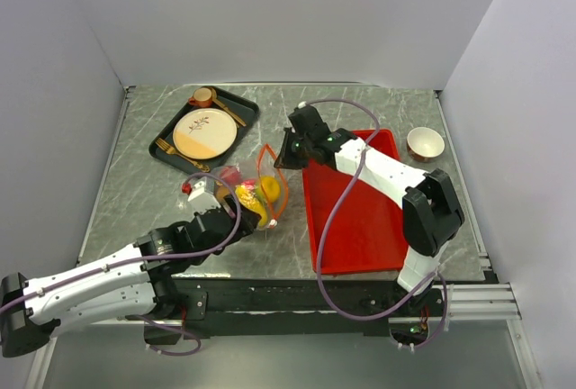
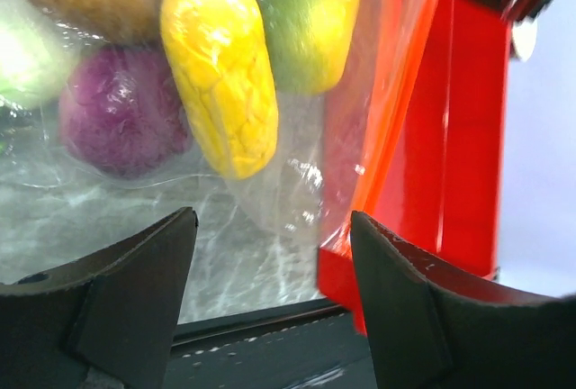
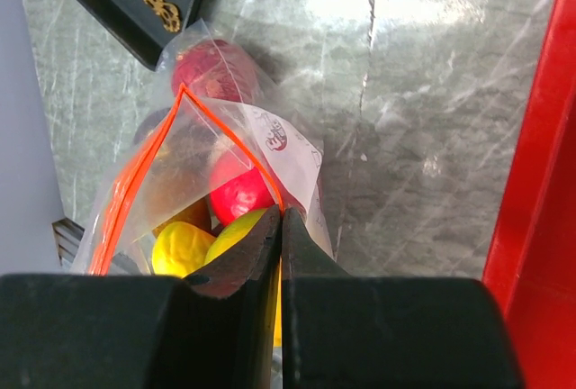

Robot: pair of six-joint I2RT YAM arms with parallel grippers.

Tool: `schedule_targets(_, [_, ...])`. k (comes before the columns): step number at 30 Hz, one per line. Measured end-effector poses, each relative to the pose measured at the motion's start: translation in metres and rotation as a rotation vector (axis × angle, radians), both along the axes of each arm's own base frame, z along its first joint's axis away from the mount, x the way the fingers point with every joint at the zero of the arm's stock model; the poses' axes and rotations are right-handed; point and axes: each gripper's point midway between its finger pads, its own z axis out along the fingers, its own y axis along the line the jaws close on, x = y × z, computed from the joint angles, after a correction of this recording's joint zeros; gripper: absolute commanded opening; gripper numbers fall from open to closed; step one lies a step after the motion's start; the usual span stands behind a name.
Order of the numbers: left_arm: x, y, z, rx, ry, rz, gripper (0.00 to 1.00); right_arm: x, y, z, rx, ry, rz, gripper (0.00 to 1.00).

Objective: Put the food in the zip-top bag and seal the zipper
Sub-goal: Adjust the zipper food storage bag at the center of the board, then zip the zipper food storage bag at the center of the board.

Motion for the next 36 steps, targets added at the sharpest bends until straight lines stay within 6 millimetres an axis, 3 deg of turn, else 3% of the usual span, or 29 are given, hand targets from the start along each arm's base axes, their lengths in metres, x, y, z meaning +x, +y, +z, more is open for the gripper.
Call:
schedule_targets(2, [0.001, 0.000, 0.001, -0.028, 0.011, 0.025, 0.66, -0.003, -0.003, -0.003, 0.002, 0.000, -0.006, 0.08])
schedule_targets(7, [0.000, -0.002, 0.008, -0.152, 0.032, 0.071, 0.69, -0.013, -0.010, -0.003, 0.016, 0.002, -0.021, 0.08])
schedule_targets(12, [-0.007, -0.002, -0.008, -0.274, 0.080, 0.095, 0.71, -0.012, -0.010, 0.005, 0.041, -0.029, -0.029, 0.08])
schedule_targets(16, [-0.009, -0.006, -0.020, -0.296, 0.127, 0.111, 0.71, -0.011, -0.011, 0.005, 0.050, -0.038, -0.037, 0.08])
schedule_targets(25, [-0.002, -0.021, -0.018, -0.399, 0.138, 0.143, 0.68, -0.016, -0.014, -0.012, 0.038, -0.019, -0.055, 0.07])
schedule_targets(36, [-0.004, -0.033, -0.028, -0.469, 0.189, 0.149, 0.67, -0.014, -0.010, -0.006, 0.064, -0.031, -0.064, 0.07])
